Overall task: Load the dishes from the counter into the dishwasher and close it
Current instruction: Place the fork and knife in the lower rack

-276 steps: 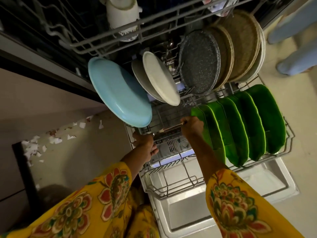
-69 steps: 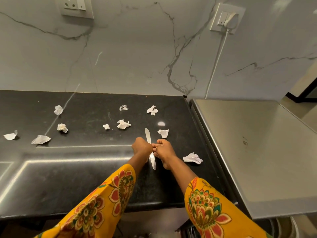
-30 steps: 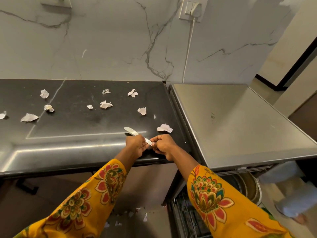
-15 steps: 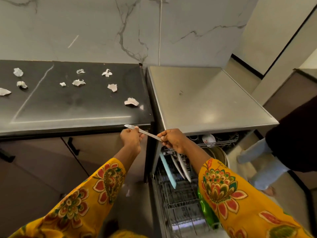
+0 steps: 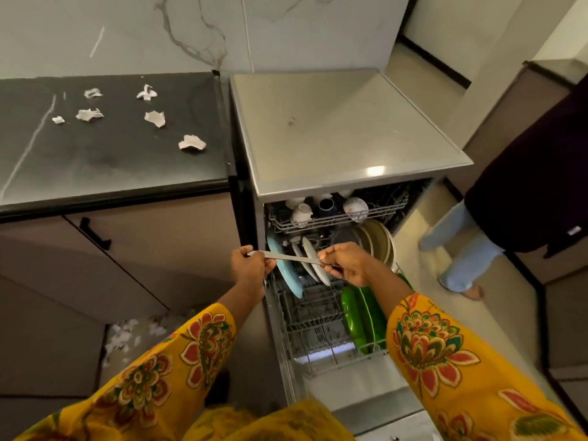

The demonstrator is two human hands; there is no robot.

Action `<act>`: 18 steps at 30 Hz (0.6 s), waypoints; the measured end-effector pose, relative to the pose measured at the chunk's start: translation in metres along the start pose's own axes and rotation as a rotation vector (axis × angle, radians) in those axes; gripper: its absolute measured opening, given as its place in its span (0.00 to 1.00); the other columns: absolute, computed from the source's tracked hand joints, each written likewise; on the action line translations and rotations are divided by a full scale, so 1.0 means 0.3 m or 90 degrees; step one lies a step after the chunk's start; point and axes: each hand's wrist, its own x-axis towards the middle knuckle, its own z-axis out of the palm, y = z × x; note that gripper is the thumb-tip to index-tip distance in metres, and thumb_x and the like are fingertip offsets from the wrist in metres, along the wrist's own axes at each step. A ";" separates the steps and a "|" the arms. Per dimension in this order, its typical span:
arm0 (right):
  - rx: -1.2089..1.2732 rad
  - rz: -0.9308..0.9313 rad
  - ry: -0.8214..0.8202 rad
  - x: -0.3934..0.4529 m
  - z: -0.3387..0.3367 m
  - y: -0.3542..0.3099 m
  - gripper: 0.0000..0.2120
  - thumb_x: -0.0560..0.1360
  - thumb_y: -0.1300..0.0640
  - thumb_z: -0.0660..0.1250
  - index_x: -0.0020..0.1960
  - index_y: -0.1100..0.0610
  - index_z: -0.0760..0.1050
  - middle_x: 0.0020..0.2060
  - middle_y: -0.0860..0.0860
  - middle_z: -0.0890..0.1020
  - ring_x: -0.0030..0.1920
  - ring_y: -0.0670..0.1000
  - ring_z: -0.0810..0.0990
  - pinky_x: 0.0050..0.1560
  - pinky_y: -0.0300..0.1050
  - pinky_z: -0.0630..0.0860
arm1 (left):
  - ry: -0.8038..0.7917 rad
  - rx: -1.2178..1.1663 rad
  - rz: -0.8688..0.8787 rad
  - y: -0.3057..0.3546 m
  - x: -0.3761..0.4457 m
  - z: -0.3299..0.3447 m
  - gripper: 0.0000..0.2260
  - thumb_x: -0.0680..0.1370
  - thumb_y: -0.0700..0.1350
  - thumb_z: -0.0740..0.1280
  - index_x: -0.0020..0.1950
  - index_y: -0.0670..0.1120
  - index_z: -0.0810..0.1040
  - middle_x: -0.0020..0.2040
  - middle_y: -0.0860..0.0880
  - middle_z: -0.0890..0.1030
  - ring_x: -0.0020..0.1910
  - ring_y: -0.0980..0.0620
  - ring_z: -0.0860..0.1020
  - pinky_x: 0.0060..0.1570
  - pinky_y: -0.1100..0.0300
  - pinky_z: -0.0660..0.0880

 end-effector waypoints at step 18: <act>0.088 0.228 0.273 0.325 -0.164 0.577 0.13 0.73 0.71 0.63 0.33 0.59 0.70 0.29 0.54 0.74 0.28 0.48 0.73 0.30 0.38 0.71 | -0.130 0.399 -0.105 -0.572 0.256 0.022 0.05 0.71 0.35 0.73 0.41 0.43 0.80 0.37 0.46 0.80 0.41 0.48 0.78 0.52 0.52 0.77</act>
